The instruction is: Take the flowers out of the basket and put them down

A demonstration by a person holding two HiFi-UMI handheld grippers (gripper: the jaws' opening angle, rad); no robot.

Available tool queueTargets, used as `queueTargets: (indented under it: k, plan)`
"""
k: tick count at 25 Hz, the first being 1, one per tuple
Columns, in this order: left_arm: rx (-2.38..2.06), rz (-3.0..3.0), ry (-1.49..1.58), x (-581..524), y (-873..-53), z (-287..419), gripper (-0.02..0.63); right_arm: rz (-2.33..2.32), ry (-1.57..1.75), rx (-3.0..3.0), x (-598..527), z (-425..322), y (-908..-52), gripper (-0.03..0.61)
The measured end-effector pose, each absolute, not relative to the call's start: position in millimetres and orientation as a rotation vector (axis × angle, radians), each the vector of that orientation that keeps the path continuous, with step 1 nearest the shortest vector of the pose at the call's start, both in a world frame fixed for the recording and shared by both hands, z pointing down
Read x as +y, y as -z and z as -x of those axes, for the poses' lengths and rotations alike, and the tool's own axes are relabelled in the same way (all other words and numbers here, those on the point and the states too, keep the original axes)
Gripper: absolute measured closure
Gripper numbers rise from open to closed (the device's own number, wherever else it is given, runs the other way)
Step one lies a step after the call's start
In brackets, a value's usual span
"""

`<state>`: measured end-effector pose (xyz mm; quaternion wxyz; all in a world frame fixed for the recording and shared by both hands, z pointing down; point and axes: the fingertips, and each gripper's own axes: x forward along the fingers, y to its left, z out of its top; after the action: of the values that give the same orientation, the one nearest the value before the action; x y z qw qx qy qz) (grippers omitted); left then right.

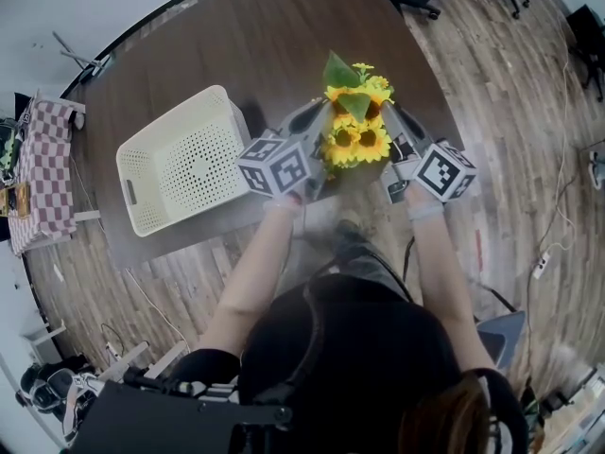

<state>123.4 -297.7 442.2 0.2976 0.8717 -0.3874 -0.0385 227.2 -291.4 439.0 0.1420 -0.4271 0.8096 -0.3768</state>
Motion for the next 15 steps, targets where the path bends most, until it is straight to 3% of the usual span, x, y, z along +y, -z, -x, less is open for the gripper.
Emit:
queueTargets:
  k: [15]
  plan:
    - [-1.043,-2.287,0.098,-312,-454,-133,0.618,1.214,1.138,2.294,-306,-238,-453,0.574]
